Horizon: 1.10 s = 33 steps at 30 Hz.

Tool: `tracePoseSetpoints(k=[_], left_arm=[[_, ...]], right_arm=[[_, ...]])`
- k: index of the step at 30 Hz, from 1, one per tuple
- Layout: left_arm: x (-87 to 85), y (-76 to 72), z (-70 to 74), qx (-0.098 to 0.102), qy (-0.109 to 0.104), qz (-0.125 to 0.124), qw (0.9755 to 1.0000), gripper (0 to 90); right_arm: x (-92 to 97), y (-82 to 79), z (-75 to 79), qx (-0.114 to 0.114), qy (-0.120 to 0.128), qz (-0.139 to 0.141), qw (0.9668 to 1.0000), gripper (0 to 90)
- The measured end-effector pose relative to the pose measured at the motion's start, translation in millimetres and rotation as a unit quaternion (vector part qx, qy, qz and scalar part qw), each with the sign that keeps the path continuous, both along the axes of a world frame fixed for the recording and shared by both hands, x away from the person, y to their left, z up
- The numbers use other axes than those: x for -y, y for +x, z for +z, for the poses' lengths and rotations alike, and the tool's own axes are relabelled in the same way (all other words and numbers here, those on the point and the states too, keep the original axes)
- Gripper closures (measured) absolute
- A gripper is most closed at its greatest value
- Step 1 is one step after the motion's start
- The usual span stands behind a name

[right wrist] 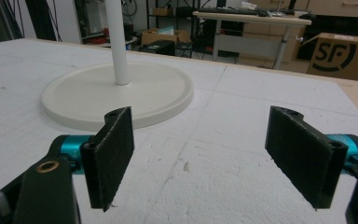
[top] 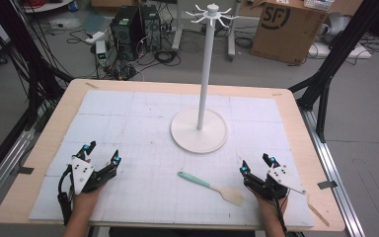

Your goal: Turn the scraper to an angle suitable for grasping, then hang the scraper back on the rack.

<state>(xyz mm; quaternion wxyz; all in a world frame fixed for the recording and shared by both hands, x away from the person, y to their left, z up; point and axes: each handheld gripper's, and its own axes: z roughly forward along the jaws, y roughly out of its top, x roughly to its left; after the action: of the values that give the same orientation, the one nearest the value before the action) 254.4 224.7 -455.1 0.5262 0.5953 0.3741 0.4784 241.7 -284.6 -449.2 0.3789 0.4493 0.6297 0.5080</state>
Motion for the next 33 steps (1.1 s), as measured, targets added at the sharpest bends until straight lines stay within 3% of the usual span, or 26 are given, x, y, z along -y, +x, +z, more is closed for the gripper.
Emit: tracePoseSetpoints(k=[16,21,30,33], left_arm=[[-0.5,1.1,0.4,-0.006,-0.002,0.004,1.0,24.7],[-0.5,1.5,0.5,-0.007,-0.002,0.002,1.0,25.0],[1.5,-0.8,-0.1,0.003,0.01,0.0,0.9999,24.0],[0.8,-0.1,0.1,0.0,0.005,0.001,1.0,24.3]], right_arm=[[3.2,-0.1,0.0,0.003,0.013,0.0,0.9999,21.8],[3.4,1.2,0.2,-0.006,0.016,-0.002,0.9999,21.5],[5.3,3.0,0.5,-0.017,0.022,0.02,0.9994,18.6],[2.9,4.6,0.7,-0.02,0.008,0.028,0.9994,18.7]])
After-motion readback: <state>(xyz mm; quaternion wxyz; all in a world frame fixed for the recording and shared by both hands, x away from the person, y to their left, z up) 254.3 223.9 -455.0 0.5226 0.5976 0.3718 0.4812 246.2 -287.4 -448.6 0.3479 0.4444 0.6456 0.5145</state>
